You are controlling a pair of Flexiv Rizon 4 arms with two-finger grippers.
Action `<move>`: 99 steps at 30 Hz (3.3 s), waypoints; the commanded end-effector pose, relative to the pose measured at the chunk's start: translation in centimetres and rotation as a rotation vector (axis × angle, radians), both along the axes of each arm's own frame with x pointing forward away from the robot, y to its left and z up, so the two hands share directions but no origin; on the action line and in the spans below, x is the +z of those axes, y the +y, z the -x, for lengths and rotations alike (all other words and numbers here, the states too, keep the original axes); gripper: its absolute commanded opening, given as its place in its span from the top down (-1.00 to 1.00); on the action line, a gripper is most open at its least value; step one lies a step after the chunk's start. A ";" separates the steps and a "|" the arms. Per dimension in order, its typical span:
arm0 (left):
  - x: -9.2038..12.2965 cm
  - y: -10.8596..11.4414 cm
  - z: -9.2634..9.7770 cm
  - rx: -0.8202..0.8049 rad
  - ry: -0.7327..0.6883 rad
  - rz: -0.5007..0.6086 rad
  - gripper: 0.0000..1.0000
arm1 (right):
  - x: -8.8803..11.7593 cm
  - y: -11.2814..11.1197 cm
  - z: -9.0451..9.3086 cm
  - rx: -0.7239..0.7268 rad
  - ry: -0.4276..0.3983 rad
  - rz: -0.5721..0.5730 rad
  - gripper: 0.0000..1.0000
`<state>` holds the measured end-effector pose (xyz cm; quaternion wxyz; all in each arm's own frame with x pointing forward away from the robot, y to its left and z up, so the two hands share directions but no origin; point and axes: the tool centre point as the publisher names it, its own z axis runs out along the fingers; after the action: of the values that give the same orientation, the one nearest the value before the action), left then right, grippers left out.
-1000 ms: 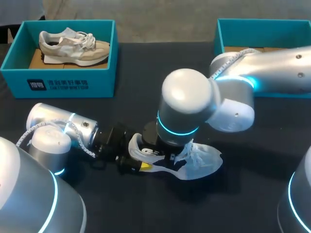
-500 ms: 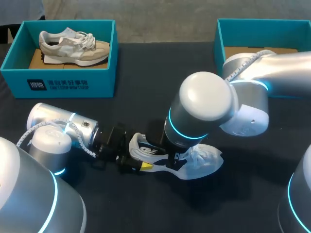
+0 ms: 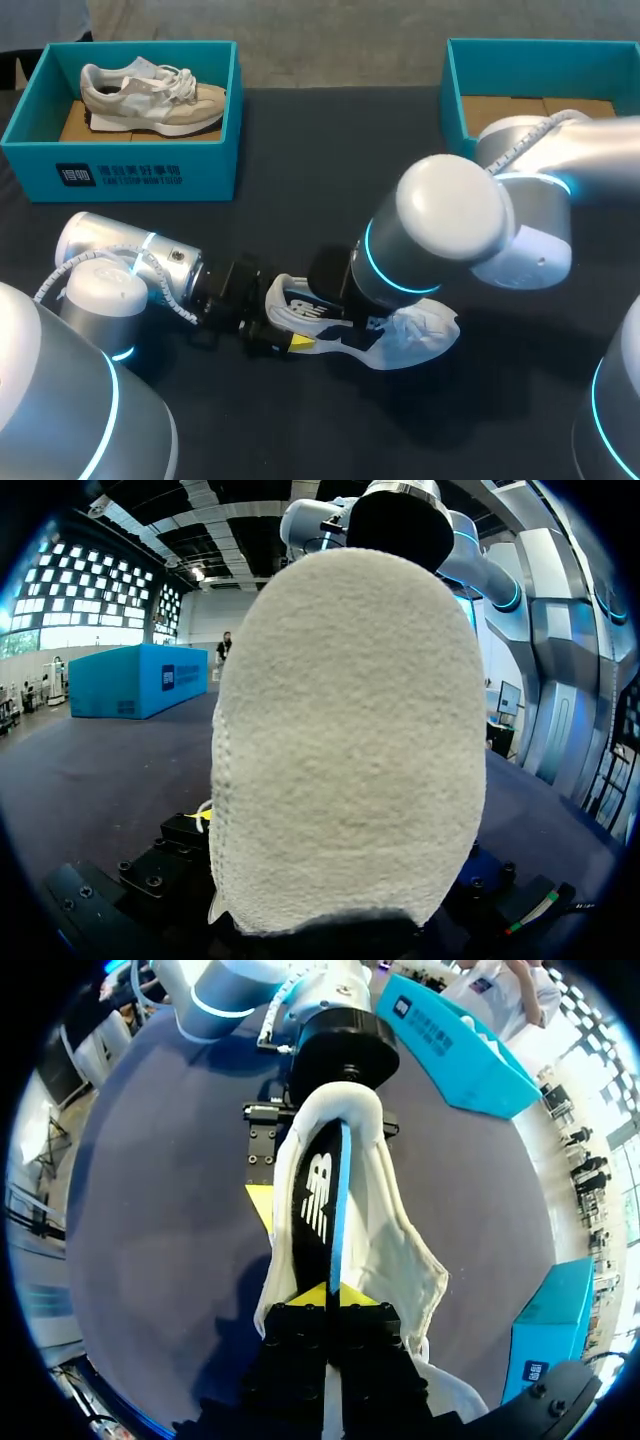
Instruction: Take the shoe out of the shoebox, open the shoe tongue, remove and reinsert the insole, then place the shoe into the shoebox
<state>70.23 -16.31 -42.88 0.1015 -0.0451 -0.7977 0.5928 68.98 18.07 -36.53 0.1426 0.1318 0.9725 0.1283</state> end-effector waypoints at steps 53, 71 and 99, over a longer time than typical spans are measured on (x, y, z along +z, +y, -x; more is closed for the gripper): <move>-0.2 -0.1 -0.2 0.001 0.000 -0.003 1.00 | 4.1 2.3 0.4 -0.002 0.182 -0.023 0.14; -0.2 -0.1 -0.2 0.001 0.000 -0.003 1.00 | 3.0 4.7 -0.8 0.001 0.247 -0.049 0.14; -0.2 -0.1 -0.2 0.001 0.000 -0.003 1.00 | -0.7 4.5 -1.3 -0.045 0.327 -0.133 0.21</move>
<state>70.25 -16.32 -42.89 0.1015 -0.0450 -0.7977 0.5927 70.21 22.70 -36.62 -0.0202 0.1815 0.9698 0.1617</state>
